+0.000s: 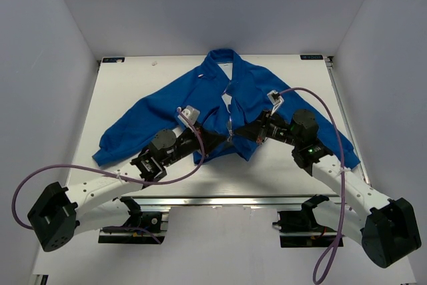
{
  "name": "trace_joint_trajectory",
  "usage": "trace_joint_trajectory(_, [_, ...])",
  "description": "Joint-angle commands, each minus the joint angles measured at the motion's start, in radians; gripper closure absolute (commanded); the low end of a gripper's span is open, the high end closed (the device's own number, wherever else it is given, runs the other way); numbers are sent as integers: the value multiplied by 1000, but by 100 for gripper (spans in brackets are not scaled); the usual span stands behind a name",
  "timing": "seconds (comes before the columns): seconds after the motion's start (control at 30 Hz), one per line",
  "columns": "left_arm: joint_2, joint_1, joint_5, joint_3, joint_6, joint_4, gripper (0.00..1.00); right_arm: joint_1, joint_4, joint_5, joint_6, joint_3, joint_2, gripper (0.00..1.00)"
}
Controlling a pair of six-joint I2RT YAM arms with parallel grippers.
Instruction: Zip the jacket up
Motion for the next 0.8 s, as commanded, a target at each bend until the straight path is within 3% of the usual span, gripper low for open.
trace_joint_trajectory(0.0, [-22, -11, 27, -26, -1, -240, 100, -61, 36, 87, -14, 94, -27, 100])
trace_joint_trajectory(0.07, [1, -11, -12, 17, -22, -271, 100, -61, -109, 35, -66, 91, -24, 100])
trace_joint_trajectory(0.27, [57, -11, 31, 59, -70, -270, 100, -61, -213, 65, -137, -18, -67, 99])
trace_joint_trajectory(0.37, [71, -11, 34, 71, -59, -314, 100, -61, -222, 79, -134, -6, -58, 95])
trace_joint_trajectory(0.57, [154, -11, 28, 163, -81, -451, 100, -61, -417, 96, -187, 86, 71, 89])
trace_joint_trajectory(0.67, [182, -11, 11, 196, -122, -500, 100, -61, -562, 116, -260, 158, 111, 82])
trace_joint_trajectory(0.77, [188, -11, -13, 229, -141, -532, 100, -61, -589, 145, -283, 166, 88, 68])
